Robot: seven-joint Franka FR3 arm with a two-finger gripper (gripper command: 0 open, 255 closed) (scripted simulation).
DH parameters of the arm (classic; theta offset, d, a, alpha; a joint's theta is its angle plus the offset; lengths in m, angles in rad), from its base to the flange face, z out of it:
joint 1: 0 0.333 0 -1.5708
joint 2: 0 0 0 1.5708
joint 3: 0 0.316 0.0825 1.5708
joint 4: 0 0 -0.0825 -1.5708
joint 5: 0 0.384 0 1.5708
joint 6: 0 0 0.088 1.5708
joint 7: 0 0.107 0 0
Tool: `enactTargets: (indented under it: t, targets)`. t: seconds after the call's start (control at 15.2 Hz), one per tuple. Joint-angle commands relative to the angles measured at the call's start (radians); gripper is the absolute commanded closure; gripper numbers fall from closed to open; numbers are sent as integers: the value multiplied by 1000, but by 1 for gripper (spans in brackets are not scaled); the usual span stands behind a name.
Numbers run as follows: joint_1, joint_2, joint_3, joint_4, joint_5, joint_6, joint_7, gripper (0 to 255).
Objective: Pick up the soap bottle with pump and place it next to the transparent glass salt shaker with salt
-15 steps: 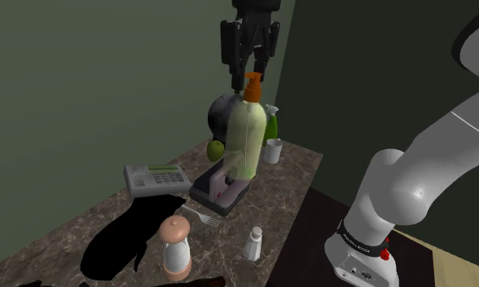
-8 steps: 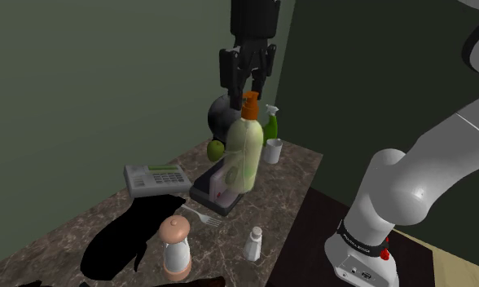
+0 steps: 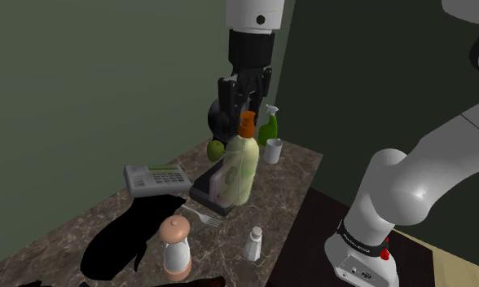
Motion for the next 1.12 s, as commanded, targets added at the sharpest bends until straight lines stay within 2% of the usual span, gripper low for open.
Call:
enactTargets:
  t: [0.0,1.06]
  targets:
    - [2,-7,1,-34,3,28,-2,255]
    - [17,-34,24,-269,26,238,-3,255]
